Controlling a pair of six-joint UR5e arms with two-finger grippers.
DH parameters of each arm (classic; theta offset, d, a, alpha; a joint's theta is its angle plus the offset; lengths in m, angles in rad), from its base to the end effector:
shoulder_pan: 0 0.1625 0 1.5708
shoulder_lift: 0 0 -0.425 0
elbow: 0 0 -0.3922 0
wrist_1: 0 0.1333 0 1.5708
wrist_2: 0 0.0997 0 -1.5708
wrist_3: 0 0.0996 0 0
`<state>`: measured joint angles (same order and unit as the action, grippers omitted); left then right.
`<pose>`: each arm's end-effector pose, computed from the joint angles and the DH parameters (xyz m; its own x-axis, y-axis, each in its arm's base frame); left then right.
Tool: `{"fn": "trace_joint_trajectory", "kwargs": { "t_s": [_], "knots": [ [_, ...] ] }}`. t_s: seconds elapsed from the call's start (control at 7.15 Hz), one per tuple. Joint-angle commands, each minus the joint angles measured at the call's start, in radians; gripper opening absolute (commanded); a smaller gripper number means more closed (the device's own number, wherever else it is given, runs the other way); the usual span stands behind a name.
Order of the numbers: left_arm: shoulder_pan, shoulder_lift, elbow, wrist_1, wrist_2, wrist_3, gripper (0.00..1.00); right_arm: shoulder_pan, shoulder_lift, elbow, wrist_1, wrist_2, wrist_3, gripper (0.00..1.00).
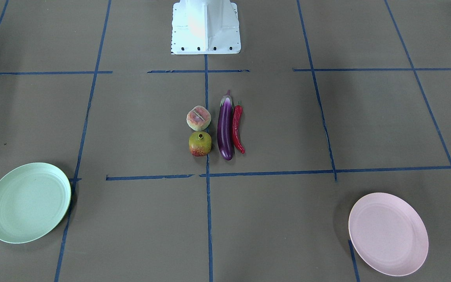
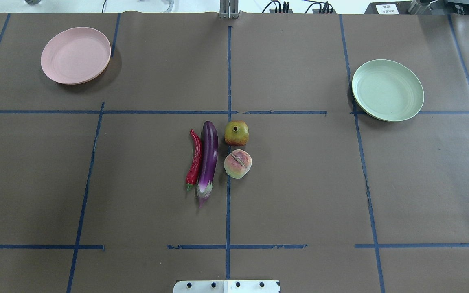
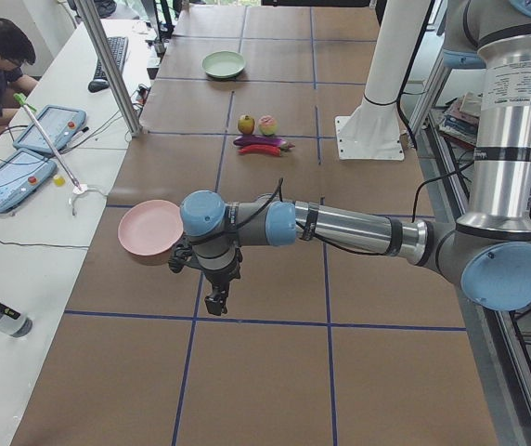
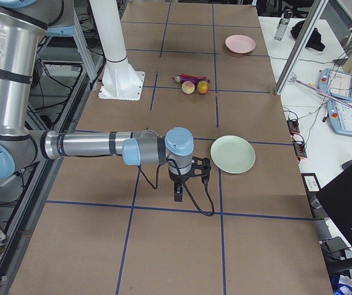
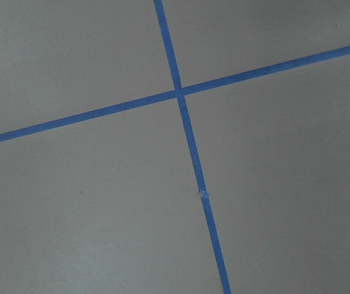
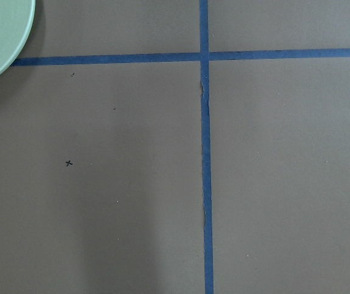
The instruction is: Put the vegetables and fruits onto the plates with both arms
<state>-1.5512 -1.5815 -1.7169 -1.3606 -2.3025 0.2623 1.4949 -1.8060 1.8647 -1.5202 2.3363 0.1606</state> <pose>-0.0572 -0.4888 0.6055 0.7141 0.2385 -0.6582 -0.2120 0.9697 0.1215 0.0338 -0.4031 0.6133 0.7161 0.0301 0.6973 -0.0396 0.9992 -0.0025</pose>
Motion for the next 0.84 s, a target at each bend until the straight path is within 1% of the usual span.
{"fn": "trace_joint_trajectory", "kwargs": {
  "t_s": [0.0,0.14,0.28,0.42,0.56,0.7],
  "knots": [
    [0.0,0.0,0.0,0.0,0.002,0.0,1.0,-0.002,0.011,0.001,0.0,0.0,0.0,1.0],
    [0.0,-0.002,0.002,0.0,0.002,0.0,1.0,-0.008,0.058,0.007,0.011,0.0,0.002,1.0],
    [0.0,-0.002,0.0,0.0,0.002,0.0,1.0,-0.051,0.098,0.008,0.059,0.001,0.008,1.0],
    [0.0,-0.002,0.0,-0.002,0.0,-0.003,1.0,-0.103,0.169,0.007,0.084,-0.002,0.037,0.98],
    [0.0,-0.002,0.0,0.0,-0.003,-0.005,1.0,-0.161,0.25,0.007,0.133,-0.002,0.08,0.98],
    [0.0,-0.002,0.0,0.0,-0.003,-0.006,1.0,-0.239,0.34,0.005,0.153,-0.008,0.168,0.98]
  ]
}}
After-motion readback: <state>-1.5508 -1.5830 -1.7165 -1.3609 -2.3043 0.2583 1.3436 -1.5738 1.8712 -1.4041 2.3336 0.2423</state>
